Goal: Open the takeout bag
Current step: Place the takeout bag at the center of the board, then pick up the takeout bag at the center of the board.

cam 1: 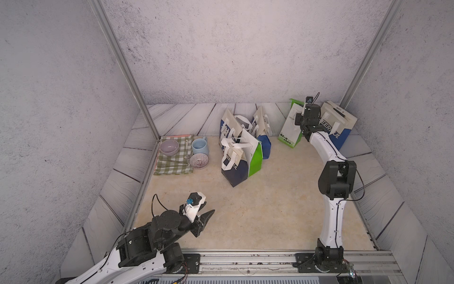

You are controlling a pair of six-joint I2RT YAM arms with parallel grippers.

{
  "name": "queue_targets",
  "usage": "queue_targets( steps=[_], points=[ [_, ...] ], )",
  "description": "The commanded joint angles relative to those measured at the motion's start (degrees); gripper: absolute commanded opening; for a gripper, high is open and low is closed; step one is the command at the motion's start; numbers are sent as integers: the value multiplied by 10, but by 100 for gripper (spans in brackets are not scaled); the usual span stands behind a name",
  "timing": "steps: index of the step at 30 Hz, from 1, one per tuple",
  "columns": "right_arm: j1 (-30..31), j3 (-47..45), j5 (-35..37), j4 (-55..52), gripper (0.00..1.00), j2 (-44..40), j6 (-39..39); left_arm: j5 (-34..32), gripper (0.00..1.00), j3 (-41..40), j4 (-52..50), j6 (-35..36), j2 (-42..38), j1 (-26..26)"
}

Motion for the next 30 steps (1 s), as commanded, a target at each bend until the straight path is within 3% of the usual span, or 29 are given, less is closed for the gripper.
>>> queue_targets(
  steps=[1, 7, 9, 13, 16, 23, 27, 30],
  points=[
    [-1, 23, 0, 18, 0, 3, 6, 5, 48, -4, 1, 5, 7, 2],
    [0, 14, -61, -11, 1, 16, 33, 6, 48, -2, 0, 6, 13, 5],
    [0, -5, -70, -6, 11, 5, 38, 7, 48, -2, 0, 7, 16, 5],
    [3, -49, -93, -4, 47, -37, 39, 10, 48, -3, 1, 7, 17, 5],
    [4, -99, -97, 2, 61, -82, 47, 12, 48, -2, 1, 7, 19, 5],
    [15, -299, -152, 62, 65, -238, 104, 11, 48, -2, 1, 9, 21, 7],
    [42, -346, -237, 58, 66, -279, 56, 12, 48, -2, 3, 10, 20, 7],
    [66, -335, -259, 23, 68, -278, 1, 13, 48, -2, 4, 11, 22, 7]
  ],
)
